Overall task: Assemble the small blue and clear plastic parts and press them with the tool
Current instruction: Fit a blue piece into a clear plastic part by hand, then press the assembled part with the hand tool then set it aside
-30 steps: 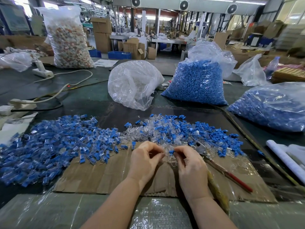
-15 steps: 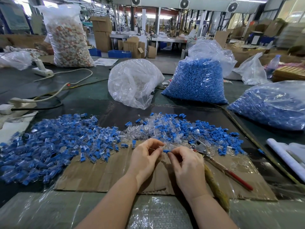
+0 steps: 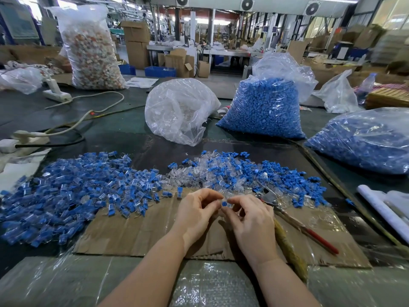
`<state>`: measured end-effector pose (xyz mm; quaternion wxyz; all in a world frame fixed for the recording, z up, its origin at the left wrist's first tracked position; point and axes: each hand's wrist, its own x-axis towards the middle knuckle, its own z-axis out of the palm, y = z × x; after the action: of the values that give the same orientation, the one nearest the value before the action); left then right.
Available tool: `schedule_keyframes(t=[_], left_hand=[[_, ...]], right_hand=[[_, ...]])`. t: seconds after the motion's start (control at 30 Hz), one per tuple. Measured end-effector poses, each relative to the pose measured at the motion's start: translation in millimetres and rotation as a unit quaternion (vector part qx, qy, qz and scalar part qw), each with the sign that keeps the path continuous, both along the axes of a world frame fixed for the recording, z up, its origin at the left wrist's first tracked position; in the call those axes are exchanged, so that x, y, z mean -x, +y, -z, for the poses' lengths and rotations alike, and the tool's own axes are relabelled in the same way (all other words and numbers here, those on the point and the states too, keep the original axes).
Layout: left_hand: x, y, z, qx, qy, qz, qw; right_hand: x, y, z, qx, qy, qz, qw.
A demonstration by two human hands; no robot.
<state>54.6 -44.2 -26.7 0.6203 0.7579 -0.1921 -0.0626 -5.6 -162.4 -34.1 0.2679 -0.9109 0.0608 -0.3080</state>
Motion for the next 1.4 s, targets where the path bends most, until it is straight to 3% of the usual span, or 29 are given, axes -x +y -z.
schedule_keyframes(t=[0.53, 0.73, 0.83, 0.93, 1.0, 1.07, 1.3, 1.4], left_hand=[[-1, 0, 0, -0.011, -0.01, -0.004, 1.0], [-3, -1, 0, -0.026, 0.009, -0.01, 1.0], [-4, 0, -4, 0.013, 0.062, -0.014, 0.998], [-3, -1, -7, 0.071, 0.121, -0.023, 0.99], [-3, -2, -9, 0.096, 0.152, -0.031, 0.983], [-4, -4, -11, 0.095, 0.163, -0.039, 0.981], [-7, -5, -15, 0.098, 0.183, -0.07, 0.976], [-9, -3, -17, 0.102, 0.193, -0.08, 0.973]], right_hand=[[2, -1, -3, -0.001, 0.002, -0.042, 0.999], [5, -3, -13, 0.019, 0.039, 0.0, 0.999], [10, -14, -22, 0.053, 0.109, 0.086, 0.989], [22, -35, -28, 0.129, 0.278, 0.198, 0.931], [31, -47, -30, 0.139, 0.377, 0.22, 0.889], [38, -53, -29, 0.13, 0.416, 0.221, 0.872], [40, -47, -38, 0.165, 0.342, 0.204, 0.902], [37, -47, -50, 0.146, 0.315, 0.148, 0.926]])
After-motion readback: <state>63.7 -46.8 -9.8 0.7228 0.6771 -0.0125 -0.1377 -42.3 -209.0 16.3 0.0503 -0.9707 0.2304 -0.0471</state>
